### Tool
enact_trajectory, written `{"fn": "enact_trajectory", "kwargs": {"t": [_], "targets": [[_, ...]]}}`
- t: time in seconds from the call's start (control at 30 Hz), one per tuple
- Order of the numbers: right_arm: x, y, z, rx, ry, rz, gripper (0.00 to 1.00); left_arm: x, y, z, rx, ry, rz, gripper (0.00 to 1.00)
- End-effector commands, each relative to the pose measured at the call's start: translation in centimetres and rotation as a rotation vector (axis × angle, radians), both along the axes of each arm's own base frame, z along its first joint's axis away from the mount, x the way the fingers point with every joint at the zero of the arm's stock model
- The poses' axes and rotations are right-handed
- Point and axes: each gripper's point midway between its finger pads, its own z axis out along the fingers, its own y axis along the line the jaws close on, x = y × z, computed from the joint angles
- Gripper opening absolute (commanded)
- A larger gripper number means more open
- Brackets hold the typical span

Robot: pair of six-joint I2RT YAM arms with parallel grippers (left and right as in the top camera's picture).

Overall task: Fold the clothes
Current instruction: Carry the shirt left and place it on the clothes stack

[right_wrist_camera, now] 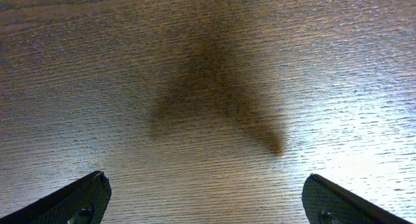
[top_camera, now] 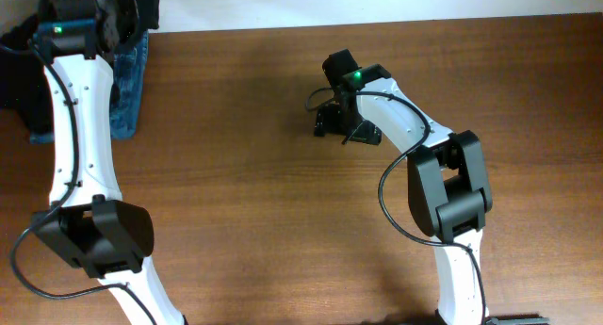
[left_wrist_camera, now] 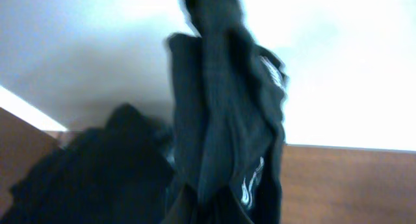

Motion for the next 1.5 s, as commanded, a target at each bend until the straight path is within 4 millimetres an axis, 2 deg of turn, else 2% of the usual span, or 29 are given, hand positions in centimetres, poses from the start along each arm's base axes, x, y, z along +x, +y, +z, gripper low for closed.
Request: {"fn": "enact_trajectory", "kwargs": {"t": [0.0, 0.27, 0.4, 0.6, 0.73, 0.9, 1.07, 1.27, 1.37, 1.47], "targets": [[0.2, 0.0, 0.4, -0.01, -0.016, 0.001, 0.99, 0.0, 1.8, 1.6, 0.024, -0.048, 0.07, 0.01], [0.2, 0.0, 0.4, -0.01, -0.017, 0.0, 0.99, -1.0, 8.3, 1.8, -0.065, -0.106, 0.244, 0.0], [0.2, 0.0, 0.4, -0.009, -0.016, 0.0, 0.99, -1.5, 11.8, 0.9, -0.101, -0.104, 0.293, 0.0], [0.2, 0.0, 0.4, -0.009, -0.017, 0.0, 0.99, -2.1, 13.5, -0.5, -0.193, -0.078, 0.267, 0.01], [0.2, 0.0, 0.4, -0.009, -0.016, 0.0, 0.99, -2.2, 13.3, -0.5, -0.191, -0.075, 0.265, 0.01], [0.1, -0.1, 0.4, -0.011, -0.012, 0.0, 0.99, -2.2, 11.8, 0.0, -0.195, -0.062, 0.244, 0.01], [0.1, -0.1, 0.4, -0.011, -0.013, 0.0, 0.99, -2.6, 8.9, 2.0, -0.199, -0.062, 0.2, 0.01], [0.1, 0.0, 0.4, -0.01, -0.013, 0.0, 0.99, -3.7, 4.7, 5.7, -0.206, -0.091, 0.138, 0.01], [0.1, -0.1, 0.4, -0.011, -0.012, 0.0, 0.99, -4.3, 3.5, 6.6, -0.225, -0.094, 0.128, 0.01], [0.0, -0.1, 0.4, -0.012, -0.01, 0.0, 0.99, -4.5, 3.4, 6.5, -0.229, -0.088, 0.13, 0.01]]}}
